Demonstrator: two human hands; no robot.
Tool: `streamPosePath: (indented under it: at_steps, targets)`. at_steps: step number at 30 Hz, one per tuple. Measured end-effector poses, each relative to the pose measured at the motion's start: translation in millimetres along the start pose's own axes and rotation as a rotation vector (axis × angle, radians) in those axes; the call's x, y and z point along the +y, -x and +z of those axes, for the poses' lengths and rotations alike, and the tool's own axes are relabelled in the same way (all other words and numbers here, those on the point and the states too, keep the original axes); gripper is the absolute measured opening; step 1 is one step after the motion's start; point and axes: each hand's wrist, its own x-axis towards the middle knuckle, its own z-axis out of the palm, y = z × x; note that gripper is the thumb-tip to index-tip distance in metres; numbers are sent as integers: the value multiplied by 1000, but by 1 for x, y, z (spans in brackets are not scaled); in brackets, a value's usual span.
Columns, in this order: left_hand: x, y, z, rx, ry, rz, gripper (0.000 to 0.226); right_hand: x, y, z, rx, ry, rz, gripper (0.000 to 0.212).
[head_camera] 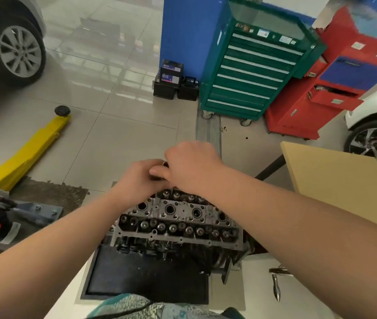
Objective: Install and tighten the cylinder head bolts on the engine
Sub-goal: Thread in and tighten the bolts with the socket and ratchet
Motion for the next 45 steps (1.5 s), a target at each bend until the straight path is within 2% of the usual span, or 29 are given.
streamPosePath:
  at_steps: [2,4,6,7,11,15,16,17,19,20,23,25,27,29,31,35,37,39,41,43,45]
  targets:
    - [-1,-2,-2,8,-37,-17,12,-2,0,0,22,-46,-32,44]
    - [-2,-3,-8,-60,-49,-45,17,-2,3,-2,-9,-89,-90,31]
    - [0,0,-11,-148,-6,-46,8,-1,5,-2,-33,-84,-72,23]
    - [3,1,-11,-147,15,-26,12,-3,4,-2,-21,-70,-34,23]
    - [7,0,-13,-16,23,6,20,-6,2,1,37,-12,75,48]
    - [6,1,-13,-102,40,6,10,-3,8,-2,-76,-136,-44,24]
    - [6,3,-13,-116,50,15,16,-3,8,-1,-87,-125,-19,18]
    - [8,4,-12,-119,42,16,17,-3,7,0,-68,-99,24,22]
    - [9,5,-10,-68,53,22,17,-6,5,2,-44,-22,112,46]
    - [9,5,-9,-33,61,13,22,-6,4,3,-46,-27,125,51]
    - [5,5,-7,-4,14,14,32,-7,7,2,-86,-163,35,41]
    - [4,7,-7,-30,115,2,31,-6,9,0,-103,-165,-15,30]
    - [6,9,-7,-56,166,7,35,-8,9,2,-59,-113,47,18]
    - [9,11,-7,-29,115,21,31,-11,7,1,-40,-29,152,37]
    - [9,10,-7,12,84,5,21,-13,6,2,-30,-24,164,48]
    - [5,8,-9,-46,81,12,18,-14,10,-4,-61,-136,-2,28]
    - [8,9,-10,-71,138,29,22,-15,7,-3,-39,-90,47,14]
    - [10,9,-7,-29,118,15,18,-19,4,-4,-19,-42,147,28]
    - [7,5,-6,43,71,-14,14,-19,3,0,-14,-70,171,39]
    - [5,3,-8,49,47,10,35,-17,5,0,-17,-156,93,35]
    - [4,4,-10,14,127,46,36,-14,7,-1,-57,-187,14,27]
